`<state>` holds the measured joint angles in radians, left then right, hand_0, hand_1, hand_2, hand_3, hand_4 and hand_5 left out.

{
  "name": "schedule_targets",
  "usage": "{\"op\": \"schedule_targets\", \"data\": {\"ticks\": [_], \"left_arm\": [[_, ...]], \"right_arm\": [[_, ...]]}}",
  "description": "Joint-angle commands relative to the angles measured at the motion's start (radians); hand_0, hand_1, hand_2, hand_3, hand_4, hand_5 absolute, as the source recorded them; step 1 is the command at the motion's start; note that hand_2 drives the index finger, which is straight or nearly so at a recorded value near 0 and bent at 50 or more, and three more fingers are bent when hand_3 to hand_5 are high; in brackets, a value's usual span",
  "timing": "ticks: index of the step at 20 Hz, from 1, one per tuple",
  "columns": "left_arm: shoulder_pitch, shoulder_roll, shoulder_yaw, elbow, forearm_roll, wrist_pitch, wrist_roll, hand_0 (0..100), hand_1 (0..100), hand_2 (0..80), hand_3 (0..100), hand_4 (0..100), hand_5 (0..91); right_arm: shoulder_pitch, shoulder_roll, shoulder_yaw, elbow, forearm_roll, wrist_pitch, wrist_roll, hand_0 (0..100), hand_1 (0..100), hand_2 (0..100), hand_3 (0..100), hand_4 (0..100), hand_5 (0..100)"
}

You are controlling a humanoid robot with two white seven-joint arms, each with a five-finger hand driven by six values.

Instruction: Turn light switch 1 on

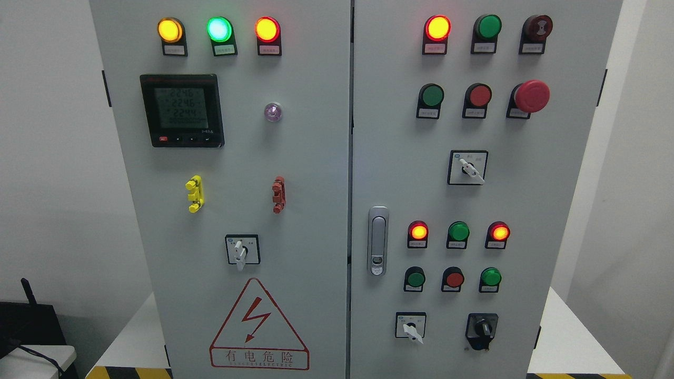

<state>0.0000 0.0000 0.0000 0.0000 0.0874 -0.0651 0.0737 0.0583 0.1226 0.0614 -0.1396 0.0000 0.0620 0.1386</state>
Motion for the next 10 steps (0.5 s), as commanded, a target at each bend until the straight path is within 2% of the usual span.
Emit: {"op": "schedule_targets", "data": {"ticks": [1,10], "left_arm": [[-0.002,-0.034,-0.012,-0.008,0.0,0.001,0.001,22,0,0.0,0,0,0.0],[0.003,-0.032,-0.014,-0.027,-0.002,0.001,0.006,21,0,0.0,0,0,0.0]], "right_arm": [[0.0,0.0,0.0,0.0,-0.017,-0.001,-0.001,12,39,0,0,0,0],[0.0,0.0,0.0,0.0,-0.017,0.001,-0.001,12,39,0,0,0,0]]}}
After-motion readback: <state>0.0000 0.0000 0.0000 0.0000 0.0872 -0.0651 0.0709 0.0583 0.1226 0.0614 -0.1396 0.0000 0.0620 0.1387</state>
